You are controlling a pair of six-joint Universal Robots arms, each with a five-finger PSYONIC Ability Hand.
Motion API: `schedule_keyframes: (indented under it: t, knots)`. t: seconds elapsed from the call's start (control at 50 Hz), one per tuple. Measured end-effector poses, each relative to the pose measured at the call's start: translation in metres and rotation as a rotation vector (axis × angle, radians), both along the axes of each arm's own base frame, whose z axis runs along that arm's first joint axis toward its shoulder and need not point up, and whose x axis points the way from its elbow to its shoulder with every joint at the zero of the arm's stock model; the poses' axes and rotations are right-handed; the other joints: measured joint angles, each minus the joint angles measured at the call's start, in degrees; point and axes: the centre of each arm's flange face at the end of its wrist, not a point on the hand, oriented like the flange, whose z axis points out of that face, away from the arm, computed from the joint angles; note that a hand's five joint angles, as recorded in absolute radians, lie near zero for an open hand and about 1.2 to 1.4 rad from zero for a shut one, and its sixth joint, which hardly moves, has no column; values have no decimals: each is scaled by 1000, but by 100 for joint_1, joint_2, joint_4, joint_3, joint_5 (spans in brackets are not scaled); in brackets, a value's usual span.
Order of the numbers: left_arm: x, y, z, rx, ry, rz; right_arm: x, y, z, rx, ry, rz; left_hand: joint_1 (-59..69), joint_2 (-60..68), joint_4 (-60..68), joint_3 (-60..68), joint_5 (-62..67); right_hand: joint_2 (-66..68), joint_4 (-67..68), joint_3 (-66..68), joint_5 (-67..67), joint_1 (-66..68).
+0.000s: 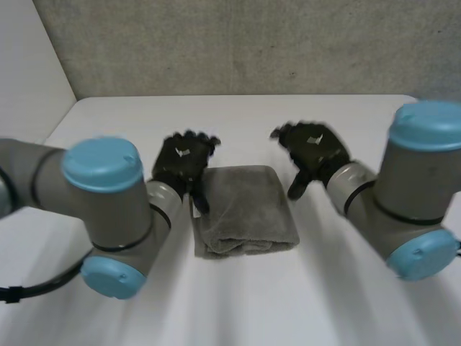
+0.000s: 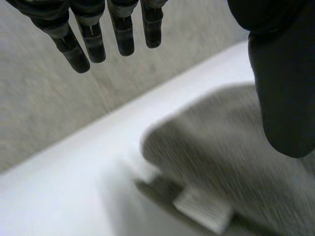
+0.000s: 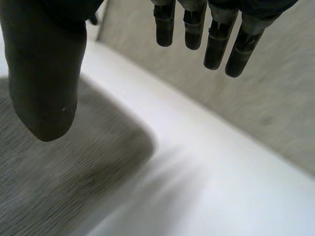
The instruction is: Fold the towel.
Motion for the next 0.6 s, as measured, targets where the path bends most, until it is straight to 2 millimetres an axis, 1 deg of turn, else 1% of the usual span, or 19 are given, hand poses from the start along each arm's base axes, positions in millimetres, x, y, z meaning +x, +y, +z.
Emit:
schedule_keyframes:
  t: [0.04, 0.06, 0.1, 0.12, 0.18, 0.24, 0.32, 0.36, 0.46, 0.56, 0.6]
  knots:
    - [5, 0, 22, -35, 24, 13, -7, -1, 21, -51, -23, -39, -1, 0, 0, 0, -1, 0, 0, 0, 0, 0]
    - [7, 0, 26, -43, 29, 17, -9, -1, 26, -63, -28, -50, -2, 0, 0, 0, 0, 0, 0, 0, 0, 0]
    - [17, -2, 50, -77, 53, 44, -19, -2, 47, -111, -50, -99, -4, 0, 0, 0, -2, 0, 0, 0, -1, 0]
    - [21, -3, 56, -85, 59, 52, -21, -2, 51, -120, -55, -109, -5, 0, 0, 0, -3, 0, 0, 0, -1, 0]
    - [41, -6, 88, -125, 88, 101, -34, -1, 74, -173, -80, -178, -6, 0, 0, 0, -3, 0, 0, 0, -1, 0]
    - [55, -6, 106, -145, 104, 134, -43, 0, 86, -196, -90, -218, -11, 0, 0, 0, -3, 0, 0, 0, -1, 0]
    - [67, -4, 120, -150, 125, 162, -52, 3, 95, -206, -93, -254, -13, 0, 0, 0, -4, 0, 0, 0, -1, 0]
    - [71, -3, 122, -144, 134, 170, -55, 4, 97, -204, -91, -266, -13, 0, 0, 0, -4, 0, 0, 0, -2, 0]
    - [77, 1, 119, -118, 144, 181, -61, 7, 98, -195, -84, -283, -13, 0, 0, 0, -4, 0, 0, 0, -2, 0]
    - [78, 3, 113, -100, 143, 181, -63, 7, 96, -188, -79, -290, -14, 0, 0, 0, -4, 0, 0, 0, -2, 0]
    - [78, 3, 113, -99, 142, 181, -64, 7, 96, -187, -79, -290, 517, 517, 478, 555, 646, 0, 1, 0, -1, 9]
